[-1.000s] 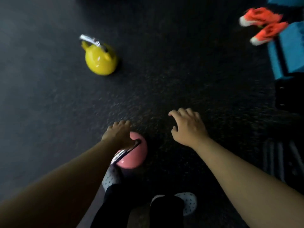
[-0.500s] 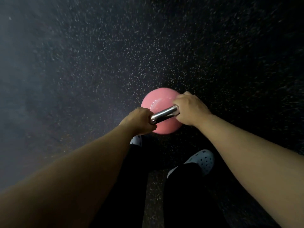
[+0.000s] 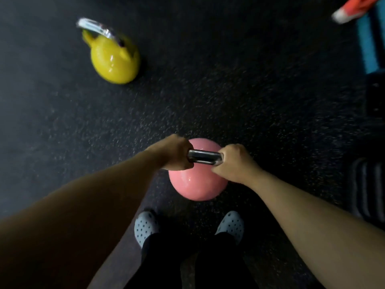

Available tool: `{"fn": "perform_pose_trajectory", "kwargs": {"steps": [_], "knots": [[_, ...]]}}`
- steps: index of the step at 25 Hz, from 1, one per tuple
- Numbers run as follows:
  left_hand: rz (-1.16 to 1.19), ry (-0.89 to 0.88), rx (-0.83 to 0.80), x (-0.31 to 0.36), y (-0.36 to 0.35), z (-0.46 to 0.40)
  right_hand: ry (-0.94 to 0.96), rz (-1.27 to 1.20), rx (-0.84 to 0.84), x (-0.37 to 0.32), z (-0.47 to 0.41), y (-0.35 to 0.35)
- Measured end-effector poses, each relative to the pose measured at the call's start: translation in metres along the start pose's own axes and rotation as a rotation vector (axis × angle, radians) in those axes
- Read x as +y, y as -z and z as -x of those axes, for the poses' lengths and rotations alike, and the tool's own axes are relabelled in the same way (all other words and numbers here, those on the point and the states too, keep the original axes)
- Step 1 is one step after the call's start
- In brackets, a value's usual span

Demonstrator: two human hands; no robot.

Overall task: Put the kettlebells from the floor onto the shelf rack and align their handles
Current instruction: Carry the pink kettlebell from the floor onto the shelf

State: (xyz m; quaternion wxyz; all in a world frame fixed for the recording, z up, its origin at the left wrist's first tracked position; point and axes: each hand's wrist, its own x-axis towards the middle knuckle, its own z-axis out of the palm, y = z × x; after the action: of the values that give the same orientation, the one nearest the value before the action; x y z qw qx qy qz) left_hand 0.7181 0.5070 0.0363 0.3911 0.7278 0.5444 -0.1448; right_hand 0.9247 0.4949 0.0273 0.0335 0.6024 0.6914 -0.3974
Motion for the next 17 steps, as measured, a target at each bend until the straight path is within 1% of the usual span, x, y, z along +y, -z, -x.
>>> {"fn": "perform_pose_trajectory", "kwargs": {"steps": [4,6,9,11,13,17], "knots": [[-0.239,-0.230,0.023,0.105,0.089,-0.044,-0.127,-0.163,0.293,0.034,0.033,0.098],[-0.340,-0.333,0.052,0.155,0.120,-0.059,-0.146,-0.182,0.382,0.050,0.049,0.141],[-0.449,-0.478,0.065,0.256,0.162,-0.088,-0.209,-0.203,0.545,0.093,0.089,0.215],[-0.494,-0.568,0.068,0.325,0.182,-0.102,-0.248,-0.179,0.664,0.122,0.121,0.257],[-0.540,-0.654,0.112,0.388,0.195,-0.120,-0.278,-0.140,0.786,0.156,0.147,0.296],[-0.610,-0.844,0.117,0.503,0.196,-0.148,-0.434,-0.076,0.932,0.220,0.196,0.350]]}}
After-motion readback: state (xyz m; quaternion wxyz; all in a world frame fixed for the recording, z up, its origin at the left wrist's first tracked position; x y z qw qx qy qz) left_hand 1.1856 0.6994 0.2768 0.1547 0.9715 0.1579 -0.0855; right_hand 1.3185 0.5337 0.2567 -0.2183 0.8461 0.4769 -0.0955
